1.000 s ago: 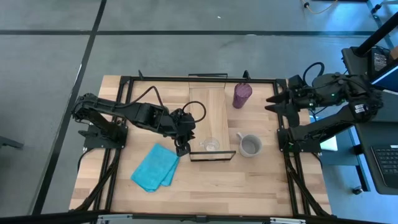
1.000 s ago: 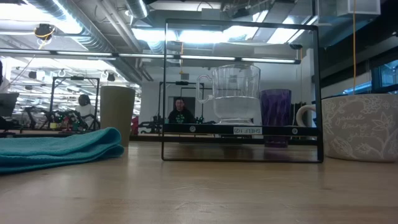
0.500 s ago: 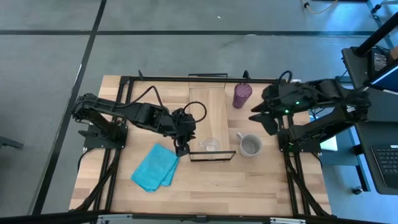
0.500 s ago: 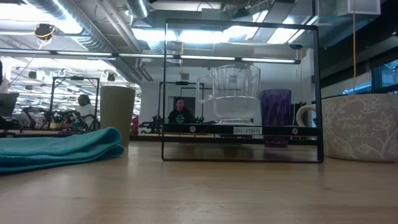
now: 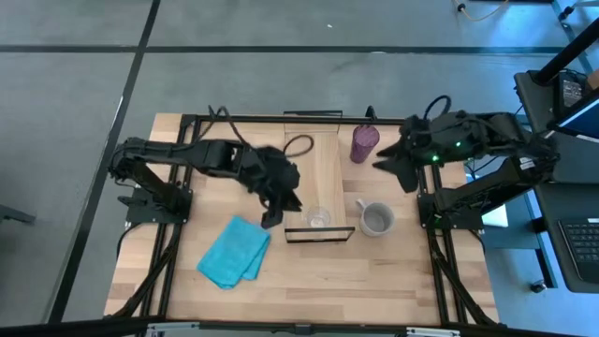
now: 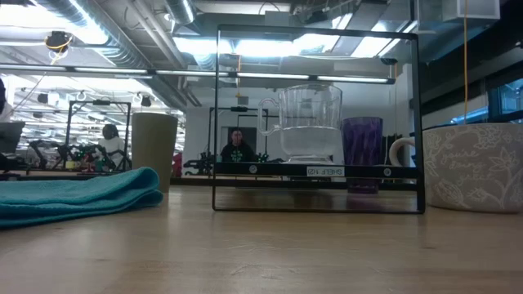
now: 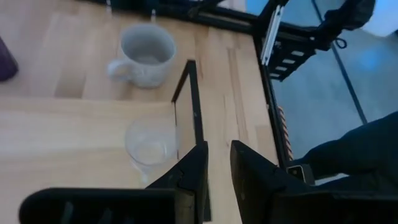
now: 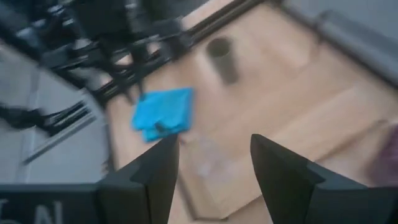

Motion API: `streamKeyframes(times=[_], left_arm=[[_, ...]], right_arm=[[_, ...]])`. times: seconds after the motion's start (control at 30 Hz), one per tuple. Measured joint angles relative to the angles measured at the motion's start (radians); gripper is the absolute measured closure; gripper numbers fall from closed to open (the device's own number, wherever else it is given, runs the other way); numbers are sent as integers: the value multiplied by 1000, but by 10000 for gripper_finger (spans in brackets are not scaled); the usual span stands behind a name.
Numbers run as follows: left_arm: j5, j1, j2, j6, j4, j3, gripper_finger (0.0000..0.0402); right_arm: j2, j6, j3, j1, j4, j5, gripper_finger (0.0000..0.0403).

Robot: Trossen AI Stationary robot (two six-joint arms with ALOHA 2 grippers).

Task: Stack small to large cups/mugs on shelf
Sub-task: Put the white mug on the shelf

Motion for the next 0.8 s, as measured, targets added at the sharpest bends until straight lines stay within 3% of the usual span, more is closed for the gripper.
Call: streamKeyframes(times=[0.1,0.23,0.33,0.5,0.8], left_arm=[[69,54,-23,39,-2,5,339],[118,135,-36,99,-49,5,339],[150,190,-43,141,-68,5,339],[185,257,-42,198,-99,5,339],[184,369,-42,277,-151,5,339]], right_arm=[[13,-17,59,-47,-137,58,202],[25,21,65,-124,-399,7,202],[-4,88,-27,-143,-369,-46,202],[-48,320,-181,-121,-405,-17,202],[-203,859,-457,58,-347,-4,202]])
